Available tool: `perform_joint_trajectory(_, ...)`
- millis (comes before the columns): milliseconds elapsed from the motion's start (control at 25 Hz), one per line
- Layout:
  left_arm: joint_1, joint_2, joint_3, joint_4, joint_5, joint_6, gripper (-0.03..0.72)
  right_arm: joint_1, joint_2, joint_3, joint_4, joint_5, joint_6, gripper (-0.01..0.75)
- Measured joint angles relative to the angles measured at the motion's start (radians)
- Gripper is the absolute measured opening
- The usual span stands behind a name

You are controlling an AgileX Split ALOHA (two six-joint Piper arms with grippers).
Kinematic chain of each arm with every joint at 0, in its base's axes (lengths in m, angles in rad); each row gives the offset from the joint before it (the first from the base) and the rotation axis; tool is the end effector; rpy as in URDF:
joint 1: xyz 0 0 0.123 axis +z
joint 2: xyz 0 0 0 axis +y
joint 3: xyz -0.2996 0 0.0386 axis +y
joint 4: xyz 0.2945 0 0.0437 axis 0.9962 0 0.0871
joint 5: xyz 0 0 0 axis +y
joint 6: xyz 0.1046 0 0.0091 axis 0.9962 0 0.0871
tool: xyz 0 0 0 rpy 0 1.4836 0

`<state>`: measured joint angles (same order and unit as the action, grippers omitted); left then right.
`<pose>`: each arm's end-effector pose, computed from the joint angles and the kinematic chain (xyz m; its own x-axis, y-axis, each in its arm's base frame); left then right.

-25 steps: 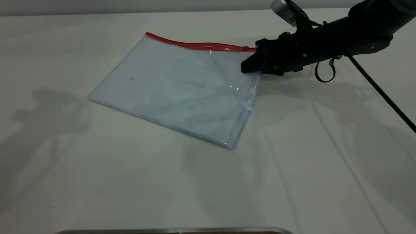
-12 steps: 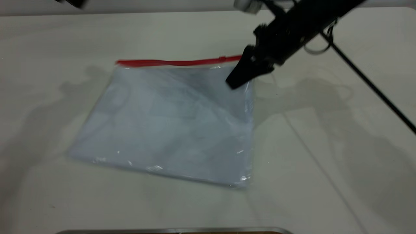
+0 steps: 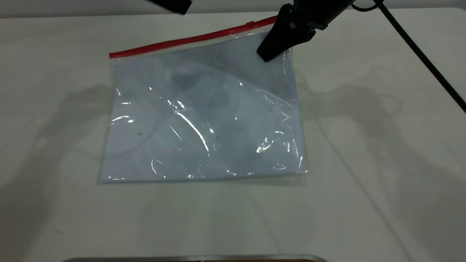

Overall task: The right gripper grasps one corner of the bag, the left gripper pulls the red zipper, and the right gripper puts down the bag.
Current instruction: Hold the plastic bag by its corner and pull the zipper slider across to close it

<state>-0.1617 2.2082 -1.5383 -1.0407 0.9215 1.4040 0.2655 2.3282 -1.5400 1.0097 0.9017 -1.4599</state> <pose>0.4789 -0.1513 0.1220 -0.5323 0.5043 -0.6800 0.8296 0.4709 -0.3001 0.4584 0.1969 0.0607 -0.4869 -0.6202 -0.6150 -0.8731 0.3645 0.3237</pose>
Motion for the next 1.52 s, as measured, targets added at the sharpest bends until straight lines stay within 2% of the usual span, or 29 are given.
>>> perform_joint_trajectory(200, -0.008, 0.035, -0.024, -0.057, 0.022, 0.039, 0.496, 0.03, 0.0, 0.0, 0.001, 0.082, -0.02, 0.034)
perform_joint_trajectory(440, -0.058, 0.062, -0.024, -0.058, 0.077, 0.075, 0.496, 0.083, 0.0, 0.0, 0.03, 0.089, -0.042, 0.034)
perform_joint_trajectory(800, -0.075, 0.068, -0.025, -0.039, 0.12, 0.082, 0.475, 0.086, 0.0, 0.0, 0.038, 0.09, -0.044, 0.034)
perform_joint_trajectory(1240, -0.08, 0.113, -0.026, -0.059, 0.121, 0.075, 0.357, 0.086, 0.0, 0.0, 0.059, 0.09, -0.048, 0.034)
perform_joint_trajectory(1520, -0.08, 0.115, -0.026, -0.062, 0.127, 0.077, 0.151, 0.086, 0.0, 0.0, 0.061, 0.087, -0.048, 0.034)
